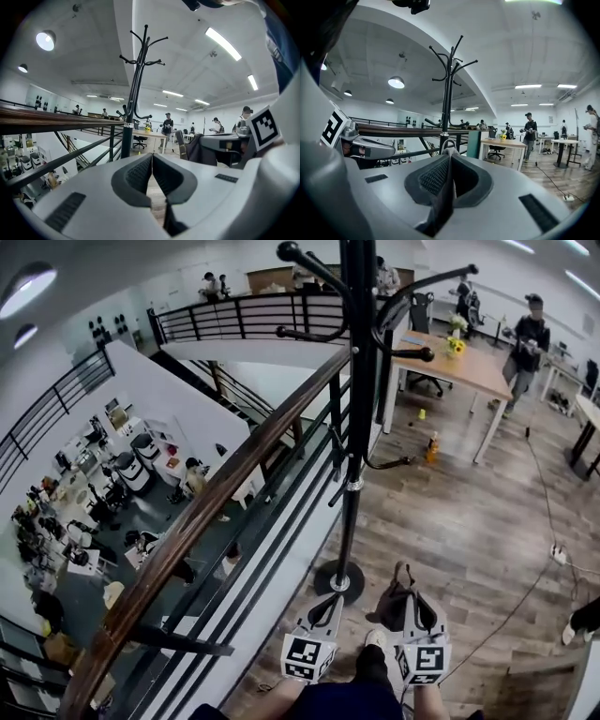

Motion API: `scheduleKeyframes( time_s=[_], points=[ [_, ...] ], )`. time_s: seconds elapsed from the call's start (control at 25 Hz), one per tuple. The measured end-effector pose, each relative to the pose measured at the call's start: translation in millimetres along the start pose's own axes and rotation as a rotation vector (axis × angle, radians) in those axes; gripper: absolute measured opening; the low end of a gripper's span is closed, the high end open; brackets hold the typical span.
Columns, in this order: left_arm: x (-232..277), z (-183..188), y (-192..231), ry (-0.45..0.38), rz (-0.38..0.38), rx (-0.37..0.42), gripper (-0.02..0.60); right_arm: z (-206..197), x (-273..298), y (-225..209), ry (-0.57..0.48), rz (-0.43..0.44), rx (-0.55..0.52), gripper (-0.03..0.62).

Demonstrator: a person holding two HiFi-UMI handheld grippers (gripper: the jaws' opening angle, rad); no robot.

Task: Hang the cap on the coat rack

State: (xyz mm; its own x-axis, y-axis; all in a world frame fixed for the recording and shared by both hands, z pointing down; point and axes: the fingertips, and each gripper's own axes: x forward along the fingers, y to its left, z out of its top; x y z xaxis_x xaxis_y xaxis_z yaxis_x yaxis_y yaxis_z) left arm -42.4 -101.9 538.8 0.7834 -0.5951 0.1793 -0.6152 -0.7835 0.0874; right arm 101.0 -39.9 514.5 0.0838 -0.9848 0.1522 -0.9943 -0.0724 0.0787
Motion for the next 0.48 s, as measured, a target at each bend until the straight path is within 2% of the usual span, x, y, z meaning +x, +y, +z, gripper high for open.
scheduleKeyframes(
  time_s=[0.24,0.48],
  points=[
    [109,11,-3,0.007,0.052,-0.012,0.005,-7,81,-83,0.006,0.074,0.016,0.023],
    [152,31,-8,0.001,0.120,-0.010,0.005,-2,115,-117,0.016,0.156,0.017,0.023]
  ],
)
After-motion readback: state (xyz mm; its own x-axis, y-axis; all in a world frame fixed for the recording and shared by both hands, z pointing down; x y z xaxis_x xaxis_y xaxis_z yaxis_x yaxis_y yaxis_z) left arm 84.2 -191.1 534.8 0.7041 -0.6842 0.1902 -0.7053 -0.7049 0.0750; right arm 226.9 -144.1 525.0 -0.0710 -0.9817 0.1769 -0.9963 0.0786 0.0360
